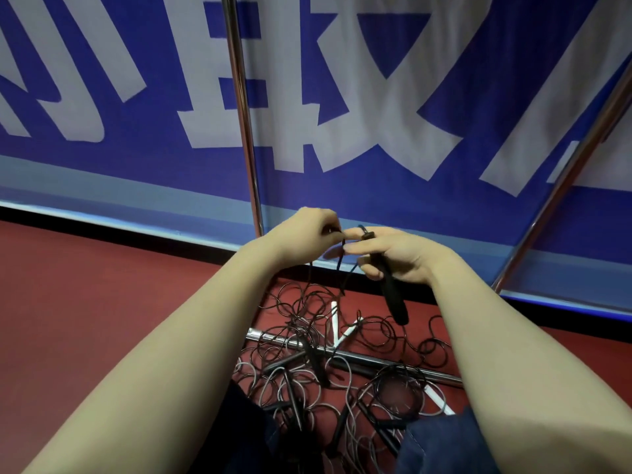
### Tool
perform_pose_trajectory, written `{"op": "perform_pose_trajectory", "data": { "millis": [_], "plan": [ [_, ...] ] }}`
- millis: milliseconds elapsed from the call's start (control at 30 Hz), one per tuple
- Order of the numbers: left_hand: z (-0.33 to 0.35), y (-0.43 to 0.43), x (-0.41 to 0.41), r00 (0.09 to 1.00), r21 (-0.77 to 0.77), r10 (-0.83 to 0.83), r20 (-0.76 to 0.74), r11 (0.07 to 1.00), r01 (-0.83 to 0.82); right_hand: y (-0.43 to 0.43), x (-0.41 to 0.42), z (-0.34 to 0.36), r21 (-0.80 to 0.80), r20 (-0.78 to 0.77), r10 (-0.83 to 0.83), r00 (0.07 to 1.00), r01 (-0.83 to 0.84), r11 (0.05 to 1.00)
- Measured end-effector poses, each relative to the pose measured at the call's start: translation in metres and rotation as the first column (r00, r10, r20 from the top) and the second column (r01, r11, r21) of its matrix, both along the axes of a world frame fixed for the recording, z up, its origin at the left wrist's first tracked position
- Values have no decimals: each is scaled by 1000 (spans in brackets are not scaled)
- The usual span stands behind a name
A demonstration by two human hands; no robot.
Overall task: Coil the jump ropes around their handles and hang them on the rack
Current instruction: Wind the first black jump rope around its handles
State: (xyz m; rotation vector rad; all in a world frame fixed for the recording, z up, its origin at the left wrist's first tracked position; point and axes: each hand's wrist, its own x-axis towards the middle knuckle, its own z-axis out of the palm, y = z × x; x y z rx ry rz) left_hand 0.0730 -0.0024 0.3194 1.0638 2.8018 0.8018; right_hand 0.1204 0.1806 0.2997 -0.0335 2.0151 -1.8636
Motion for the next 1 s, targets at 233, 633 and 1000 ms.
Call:
{"op": "perform_pose_trajectory", "data": {
  "millis": [233,633,1000],
  "plan": [
    [-8,-9,-4,981,76,-58,187,996,44,7,1,14,34,-173,-232,957,241,970],
    [-85,-44,-32,907,-432,173,385,902,12,32,-7,-10,-593,29,-710,704,583,555],
    [23,-12,-12,893,482,289,-345,871,-96,11,-8,4,-210,-116,-567,815,538,816]
  ]
}}
